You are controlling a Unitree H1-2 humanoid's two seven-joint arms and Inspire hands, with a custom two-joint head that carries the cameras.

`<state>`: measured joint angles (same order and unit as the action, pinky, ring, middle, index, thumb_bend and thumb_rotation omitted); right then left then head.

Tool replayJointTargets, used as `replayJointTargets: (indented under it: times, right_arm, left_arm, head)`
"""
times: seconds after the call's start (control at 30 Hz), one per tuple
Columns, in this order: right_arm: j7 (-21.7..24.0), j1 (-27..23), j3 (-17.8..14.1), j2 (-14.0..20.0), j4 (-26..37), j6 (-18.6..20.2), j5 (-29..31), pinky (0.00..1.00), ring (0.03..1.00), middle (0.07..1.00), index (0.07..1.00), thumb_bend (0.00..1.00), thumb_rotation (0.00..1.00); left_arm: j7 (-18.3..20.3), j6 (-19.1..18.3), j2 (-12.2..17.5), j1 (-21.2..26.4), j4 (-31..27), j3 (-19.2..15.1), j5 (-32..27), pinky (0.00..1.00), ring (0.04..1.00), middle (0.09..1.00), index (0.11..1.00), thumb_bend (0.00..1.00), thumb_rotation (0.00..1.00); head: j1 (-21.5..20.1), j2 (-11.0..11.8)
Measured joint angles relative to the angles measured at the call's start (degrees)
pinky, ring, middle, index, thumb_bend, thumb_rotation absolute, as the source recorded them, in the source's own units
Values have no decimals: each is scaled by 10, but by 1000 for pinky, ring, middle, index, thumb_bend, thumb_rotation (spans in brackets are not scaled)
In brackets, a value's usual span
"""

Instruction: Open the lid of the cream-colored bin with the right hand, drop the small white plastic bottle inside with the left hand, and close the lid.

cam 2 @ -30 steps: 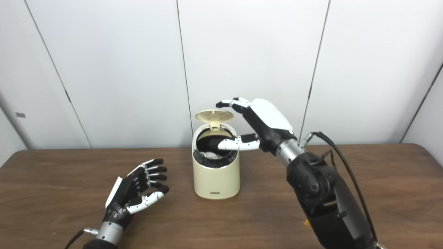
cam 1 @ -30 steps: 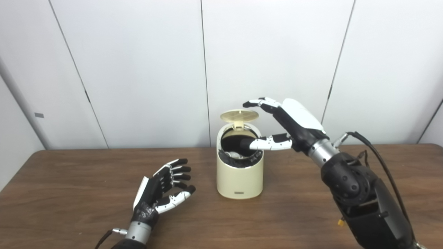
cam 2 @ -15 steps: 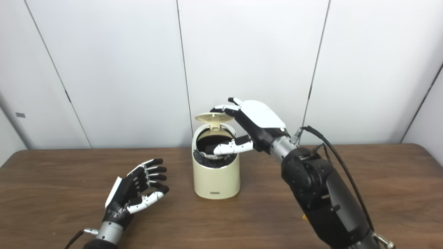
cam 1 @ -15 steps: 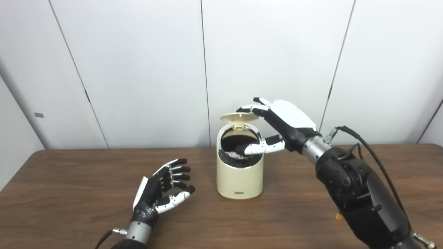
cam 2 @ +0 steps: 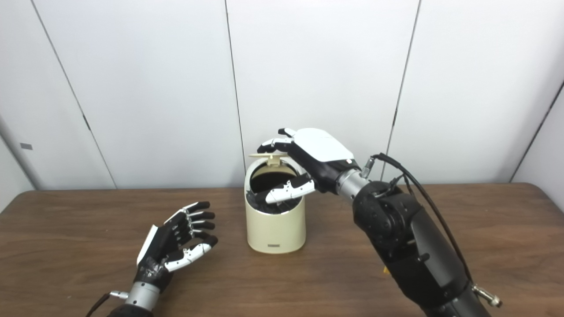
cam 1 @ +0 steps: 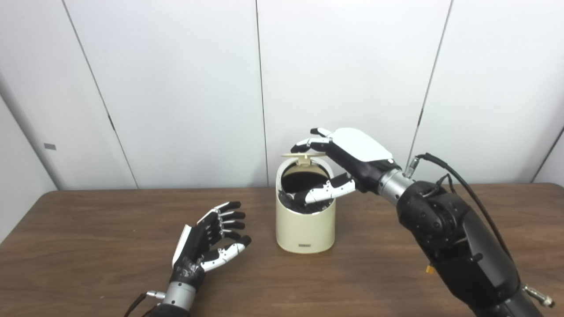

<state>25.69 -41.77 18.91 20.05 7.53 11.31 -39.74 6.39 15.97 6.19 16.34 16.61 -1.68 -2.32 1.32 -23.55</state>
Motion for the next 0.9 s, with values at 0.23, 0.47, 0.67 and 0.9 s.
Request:
replayJointTargets:
  times: [0.23,0.47,0.67,0.9]
  right_arm:
    - [13,1,1,12,7,-4,-3,947,959,788,763,665,609]
    - [24,8,1,16,26,-5,-8,939,953,774,761,669,580]
    - [25,24,2,25,27,-28,-11,949,939,755,752,673,562]
    - [26,42,2,27,29,-42,-13,958,935,756,743,688,528]
  left_arm:
    - [0,-13,-1,-1,-4,-1,-1,569,664,716,785,611,43]
    - [0,-22,-3,-5,-11,-1,-1,571,662,711,784,614,49]
    - [-1,-30,-3,-10,-18,-1,0,571,662,713,785,613,53]
    - [-1,-36,-4,-13,-23,-1,-1,566,662,711,781,629,78]
  head:
    - [4,-6]
    - [4,-12]
    - [9,-21]
    - [10,-25]
